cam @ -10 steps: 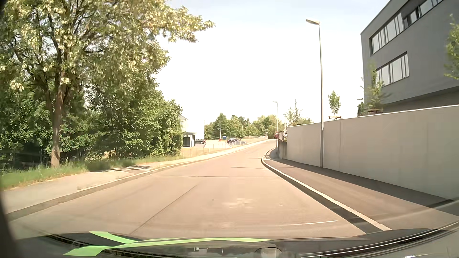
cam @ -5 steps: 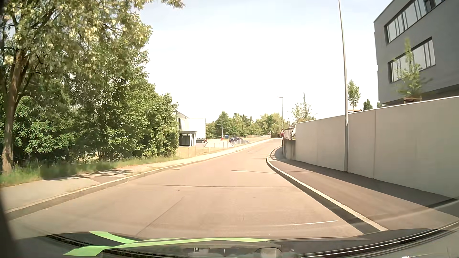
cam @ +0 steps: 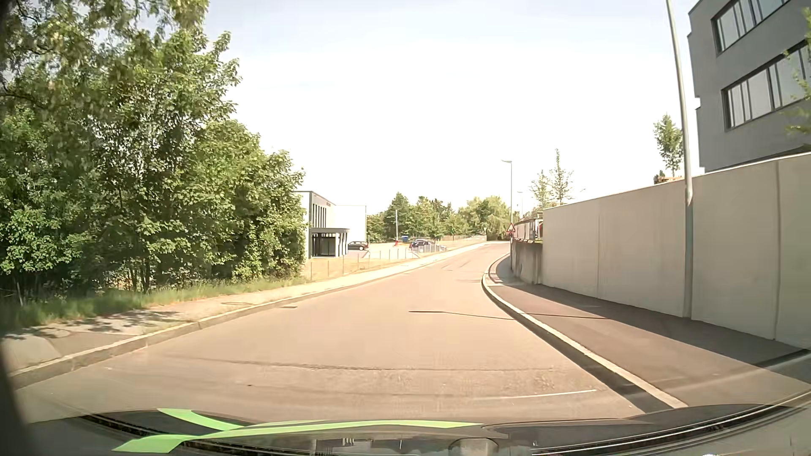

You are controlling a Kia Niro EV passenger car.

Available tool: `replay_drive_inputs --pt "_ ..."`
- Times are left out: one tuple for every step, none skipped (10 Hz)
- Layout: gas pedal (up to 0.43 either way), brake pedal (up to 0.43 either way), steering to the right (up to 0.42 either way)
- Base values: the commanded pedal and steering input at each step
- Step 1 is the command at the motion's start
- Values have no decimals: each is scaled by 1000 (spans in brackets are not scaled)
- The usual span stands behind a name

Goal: Follow the waypoints while adhering to traffic rules and regulations

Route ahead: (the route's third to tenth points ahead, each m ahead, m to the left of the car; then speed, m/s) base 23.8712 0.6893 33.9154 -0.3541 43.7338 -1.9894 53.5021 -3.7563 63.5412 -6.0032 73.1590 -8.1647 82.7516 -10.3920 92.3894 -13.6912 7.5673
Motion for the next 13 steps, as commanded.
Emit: replay_drive_inputs --pt "110 0 -16" --pt "110 0 -14" --pt "110 0 -12" --pt "98 0 -11" --pt "98 0 -9" --pt "87 0 -7" --pt "79 0 -6" --pt "79 0 -4" --pt "79 0 -2" --pt "67 0 3" --pt "67 0 8" --pt "67 0 10" --pt "67 0 11"
